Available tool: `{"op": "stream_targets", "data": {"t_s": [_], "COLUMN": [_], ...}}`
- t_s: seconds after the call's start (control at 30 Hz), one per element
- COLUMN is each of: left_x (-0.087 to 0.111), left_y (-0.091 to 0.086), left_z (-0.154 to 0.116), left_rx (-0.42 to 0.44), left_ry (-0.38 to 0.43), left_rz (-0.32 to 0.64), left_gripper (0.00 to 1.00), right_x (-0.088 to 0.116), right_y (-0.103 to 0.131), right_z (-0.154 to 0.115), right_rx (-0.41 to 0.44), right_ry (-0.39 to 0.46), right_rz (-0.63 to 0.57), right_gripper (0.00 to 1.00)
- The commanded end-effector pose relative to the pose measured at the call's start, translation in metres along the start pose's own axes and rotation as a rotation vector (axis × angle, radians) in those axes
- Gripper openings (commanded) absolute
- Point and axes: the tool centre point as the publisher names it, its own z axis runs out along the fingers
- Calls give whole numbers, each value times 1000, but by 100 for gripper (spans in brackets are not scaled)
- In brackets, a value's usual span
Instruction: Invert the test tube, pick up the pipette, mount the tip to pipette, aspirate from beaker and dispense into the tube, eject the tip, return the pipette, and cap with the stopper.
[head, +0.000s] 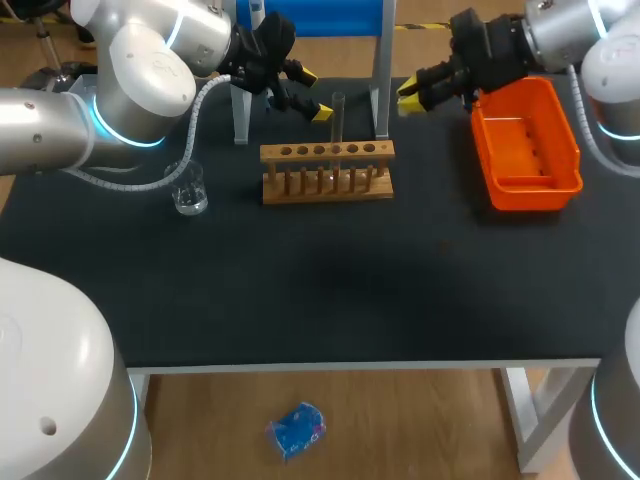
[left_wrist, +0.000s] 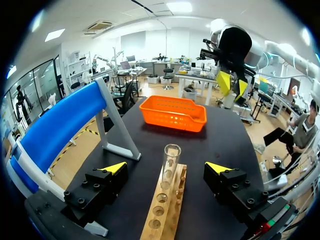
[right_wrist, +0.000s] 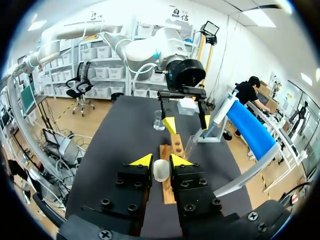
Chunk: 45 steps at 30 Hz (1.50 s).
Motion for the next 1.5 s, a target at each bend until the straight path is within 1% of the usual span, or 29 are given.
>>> {"op": "stream_targets", "data": {"t_s": [0.03, 0.33, 0.63, 0.93, 1.5], "left_x": [-1, -1, -1, -1, -1], "left_y": [-1, -1, -1, -1, -1], "left_z": [0, 0, 0, 0, 0], "left_rx": [-5, -5, -5, -5, -5], "left_ry": [3, 3, 3, 3, 3], "left_rz": [-2, -2, -2, -2, -2], "left_gripper": [100, 100, 100, 100, 100], "right_x": [-21, -51, -71, -76, -72], "right_y": [7, 17, 23, 27, 19], "right_z": [27, 59, 80, 92, 100], "right_rx": [7, 14, 17, 27, 28], "right_ry": [28, 58, 68, 81, 103], "right_rz": [-24, -63, -97, -118, -98], "right_gripper": [0, 0, 0, 0, 0]}}
